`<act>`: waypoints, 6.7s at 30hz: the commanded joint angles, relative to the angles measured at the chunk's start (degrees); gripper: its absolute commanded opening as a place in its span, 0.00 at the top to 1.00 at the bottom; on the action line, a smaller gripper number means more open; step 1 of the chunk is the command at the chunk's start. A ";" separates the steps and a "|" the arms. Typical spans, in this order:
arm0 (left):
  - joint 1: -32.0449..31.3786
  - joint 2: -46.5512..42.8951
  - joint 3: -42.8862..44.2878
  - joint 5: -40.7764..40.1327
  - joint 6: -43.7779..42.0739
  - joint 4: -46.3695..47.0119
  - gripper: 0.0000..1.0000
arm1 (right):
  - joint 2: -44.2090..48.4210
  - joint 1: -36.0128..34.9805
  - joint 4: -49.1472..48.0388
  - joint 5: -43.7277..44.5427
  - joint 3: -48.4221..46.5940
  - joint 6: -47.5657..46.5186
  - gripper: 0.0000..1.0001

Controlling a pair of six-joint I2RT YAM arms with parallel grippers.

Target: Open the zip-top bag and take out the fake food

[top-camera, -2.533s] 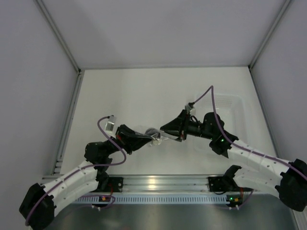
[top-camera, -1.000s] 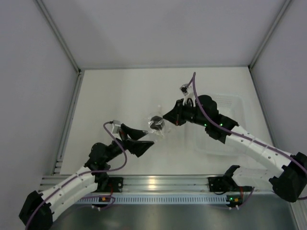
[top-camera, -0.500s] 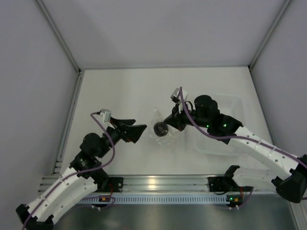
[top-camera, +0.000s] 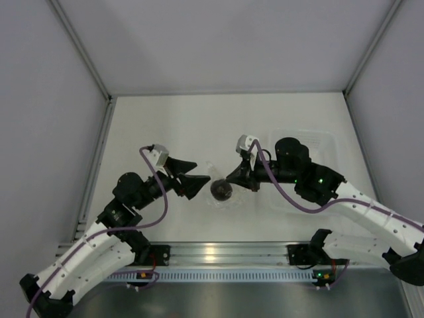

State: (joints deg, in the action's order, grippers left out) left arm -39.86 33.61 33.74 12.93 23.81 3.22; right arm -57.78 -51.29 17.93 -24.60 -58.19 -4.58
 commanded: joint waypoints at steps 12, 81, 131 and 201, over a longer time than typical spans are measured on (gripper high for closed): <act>-0.05 -9.00 -7.73 15.54 -19.85 18.92 0.15 | 2.94 -0.83 11.85 -10.72 -7.54 -3.15 1.00; -3.30 10.60 8.10 48.07 -14.85 21.47 1.00 | 5.83 -1.27 18.45 -21.55 -12.82 -4.65 1.00; -3.21 14.91 5.64 42.18 -14.06 21.56 1.00 | -4.36 -10.32 13.62 -2.56 -20.21 -1.48 0.83; -1.01 10.17 5.64 38.05 -15.90 16.73 1.00 | -0.32 -10.24 16.34 8.07 -13.88 -3.95 1.00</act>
State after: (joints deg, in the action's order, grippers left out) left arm -41.34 45.54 38.35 51.29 7.60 17.39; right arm -59.42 -60.97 33.76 -20.10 -73.10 -7.46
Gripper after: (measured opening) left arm 0.014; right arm 0.134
